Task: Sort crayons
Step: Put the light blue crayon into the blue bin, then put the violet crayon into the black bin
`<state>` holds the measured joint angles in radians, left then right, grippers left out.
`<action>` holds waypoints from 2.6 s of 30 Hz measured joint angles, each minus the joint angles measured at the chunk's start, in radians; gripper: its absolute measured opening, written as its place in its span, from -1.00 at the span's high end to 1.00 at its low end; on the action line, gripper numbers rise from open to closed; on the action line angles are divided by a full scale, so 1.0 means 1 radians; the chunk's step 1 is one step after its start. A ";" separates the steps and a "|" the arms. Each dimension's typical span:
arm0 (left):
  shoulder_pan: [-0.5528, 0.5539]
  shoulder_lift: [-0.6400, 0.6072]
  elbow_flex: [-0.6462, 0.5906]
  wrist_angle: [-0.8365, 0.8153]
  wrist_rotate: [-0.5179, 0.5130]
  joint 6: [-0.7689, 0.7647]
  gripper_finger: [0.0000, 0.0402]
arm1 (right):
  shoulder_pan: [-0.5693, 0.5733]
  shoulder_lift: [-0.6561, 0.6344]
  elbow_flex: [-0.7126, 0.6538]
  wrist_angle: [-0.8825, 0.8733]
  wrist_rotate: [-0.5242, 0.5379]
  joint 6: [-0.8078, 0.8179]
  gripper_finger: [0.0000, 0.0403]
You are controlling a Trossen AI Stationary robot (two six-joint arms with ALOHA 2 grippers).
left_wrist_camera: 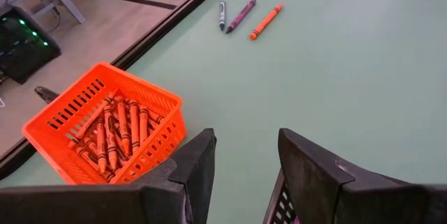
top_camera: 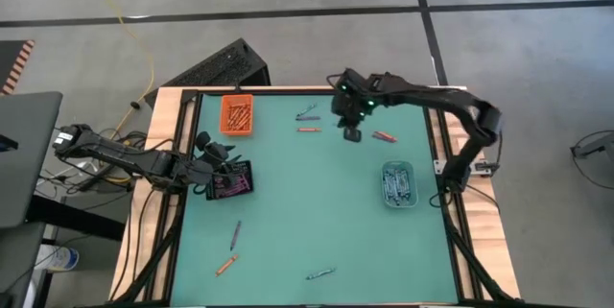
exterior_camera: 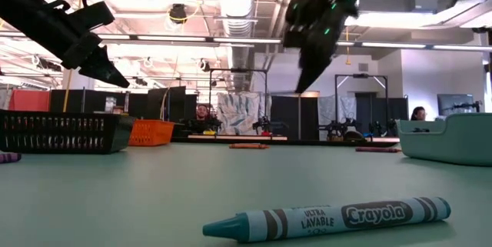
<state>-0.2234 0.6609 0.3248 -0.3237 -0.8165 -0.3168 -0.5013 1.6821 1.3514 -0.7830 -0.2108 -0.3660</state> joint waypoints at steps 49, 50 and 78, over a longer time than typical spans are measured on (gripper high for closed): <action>0.000 0.000 0.000 0.000 0.058 -0.082 0.26 | 1.085 -0.517 -0.636 -0.324 0.634 1.917 0.89; 0.000 0.000 0.000 -0.001 0.058 -0.082 0.26 | 1.076 -0.505 -0.636 -0.323 0.632 1.937 0.87; 0.000 0.000 0.000 0.000 0.059 -0.089 0.26 | 0.865 -0.472 -0.492 -0.184 0.723 1.500 0.30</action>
<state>-0.2235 0.6609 0.3244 -0.3233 -0.7578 -0.4061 0.3633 1.2104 0.8593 -0.9672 0.5118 1.1342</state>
